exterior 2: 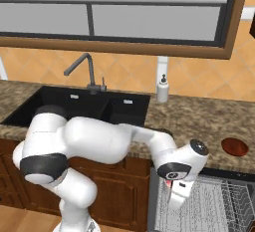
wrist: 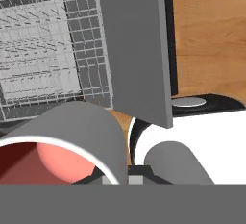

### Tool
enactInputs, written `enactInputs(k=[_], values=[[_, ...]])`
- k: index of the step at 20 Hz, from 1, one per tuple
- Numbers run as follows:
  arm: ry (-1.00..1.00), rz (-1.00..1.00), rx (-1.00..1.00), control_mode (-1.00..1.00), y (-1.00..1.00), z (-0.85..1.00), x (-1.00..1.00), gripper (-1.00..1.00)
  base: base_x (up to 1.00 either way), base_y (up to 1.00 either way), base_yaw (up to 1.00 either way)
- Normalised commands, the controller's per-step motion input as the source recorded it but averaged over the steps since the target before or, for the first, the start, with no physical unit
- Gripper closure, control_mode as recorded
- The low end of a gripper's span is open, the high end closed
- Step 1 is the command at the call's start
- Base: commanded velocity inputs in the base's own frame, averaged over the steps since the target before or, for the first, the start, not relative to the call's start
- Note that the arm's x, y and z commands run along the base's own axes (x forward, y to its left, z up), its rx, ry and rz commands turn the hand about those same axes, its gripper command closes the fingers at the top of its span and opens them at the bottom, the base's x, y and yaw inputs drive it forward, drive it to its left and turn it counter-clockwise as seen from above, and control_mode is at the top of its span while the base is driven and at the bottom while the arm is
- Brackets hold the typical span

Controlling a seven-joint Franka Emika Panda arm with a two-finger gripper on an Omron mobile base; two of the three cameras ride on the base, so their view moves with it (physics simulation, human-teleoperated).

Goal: Pick up the cup and bowl from the counter, place them in the dishwasher, and close the dishwasher door.

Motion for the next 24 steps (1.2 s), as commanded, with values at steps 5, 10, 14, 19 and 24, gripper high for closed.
enactInputs(k=[5,10,14,19,24], values=[[-0.04,-0.23,0.19,-1.0,-0.01,-0.41,-0.03,1.0,0.0,0.0,0.0],[0.0,-0.12,0.15,-1.0,-0.1,-0.44,0.0,1.0,0.0,0.0,0.0],[-0.01,-0.11,0.18,-1.0,-0.37,-0.33,0.0,1.0,0.0,0.0,0.0],[-0.03,-0.26,0.06,-1.0,-0.35,-0.25,0.02,1.0,0.0,0.0,0.0],[-0.01,-0.35,0.04,-1.0,-0.32,-0.18,0.0,1.0,0.0,0.0,0.0]])
